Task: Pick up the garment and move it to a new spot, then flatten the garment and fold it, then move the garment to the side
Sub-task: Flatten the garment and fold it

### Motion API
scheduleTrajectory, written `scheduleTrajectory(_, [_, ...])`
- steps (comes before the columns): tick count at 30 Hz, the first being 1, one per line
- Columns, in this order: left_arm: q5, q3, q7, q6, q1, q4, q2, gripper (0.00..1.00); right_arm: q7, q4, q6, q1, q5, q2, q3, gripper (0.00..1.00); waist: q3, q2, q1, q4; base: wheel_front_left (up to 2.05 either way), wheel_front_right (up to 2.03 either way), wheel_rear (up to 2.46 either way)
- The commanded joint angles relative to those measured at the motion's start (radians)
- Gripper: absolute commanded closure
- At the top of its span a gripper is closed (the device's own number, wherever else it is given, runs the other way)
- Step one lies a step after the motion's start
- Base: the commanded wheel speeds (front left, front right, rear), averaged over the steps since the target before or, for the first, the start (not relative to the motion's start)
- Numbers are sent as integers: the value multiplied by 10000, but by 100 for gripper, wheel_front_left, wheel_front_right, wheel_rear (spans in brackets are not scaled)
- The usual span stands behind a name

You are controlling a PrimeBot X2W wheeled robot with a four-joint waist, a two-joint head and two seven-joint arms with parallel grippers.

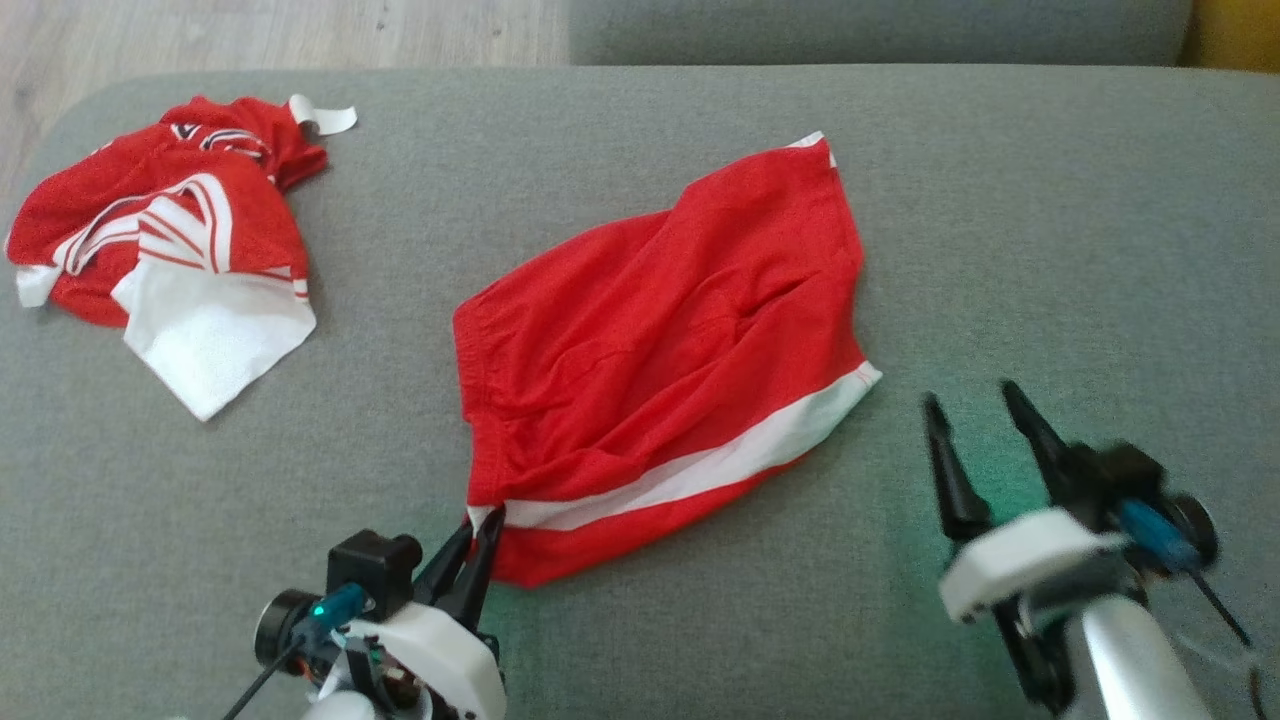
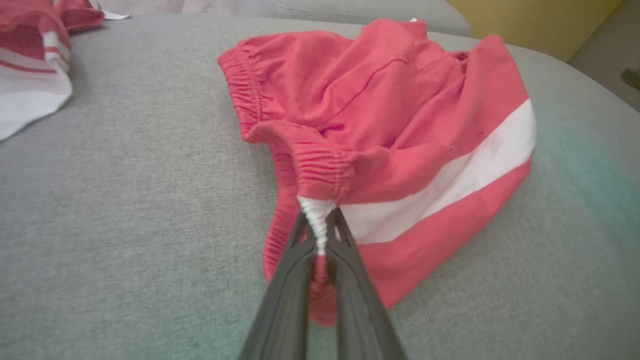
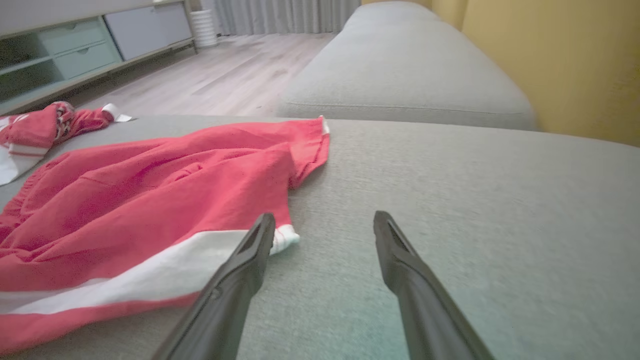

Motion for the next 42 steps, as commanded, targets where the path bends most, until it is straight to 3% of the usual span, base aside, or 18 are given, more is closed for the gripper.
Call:
scheduleTrajectory(1, [-29, 375, -125, 44, -501, -384, 100, 100, 58, -238, 75, -486, -104, -47, 323, 0, 55, 0, -1, 52, 0, 0, 0])
scheduleTrajectory(10, [49, 425, -849, 284, -732, -381, -211, 100, 737, 1810, 75, -1957, -71, -550, 1059, 0, 281, 0, -1, 481, 0, 0, 0])
scheduleTrajectory(22, [-21, 289, -1065, 336, -694, -181, -335, 100, 334, 3669, 75, -2747, 450, -673, 1916, 0, 243, 0, -1, 665, 0, 0, 0])
scheduleTrajectory(25, [-46, 265, -1076, 352, -678, -170, -343, 100, 219, 3924, 75, -2881, 502, -687, 2089, 33, 222, 0, -1, 635, 0, 0, 0])
scheduleTrajectory(26, [-56, 265, -1079, 360, -674, -171, -340, 100, 186, 3987, 75, -2921, 522, -685, 2146, 50, 219, 0, -1, 617, 0, 0, 0])
scheduleTrajectory(32, [-105, 288, -1092, 422, -684, -209, -297, 100, -31, 4265, 75, -3162, 687, -704, 2365, 79, 240, 0, -1, 501, 0, 0, 0])
scheduleTrajectory(34, [-118, 287, -1100, 432, -691, -220, -282, 100, -162, 4345, 75, -3260, 708, -739, 2387, 97, 261, 0, -1, 470, 0, 0, 0])
scheduleTrajectory(42, [-224, 448, -1539, 494, -799, -495, -327, 100, -788, 3962, 75, -3370, 1319, -606, 2104, 100, 134, 0, -1, 362, 0, 0, 0])
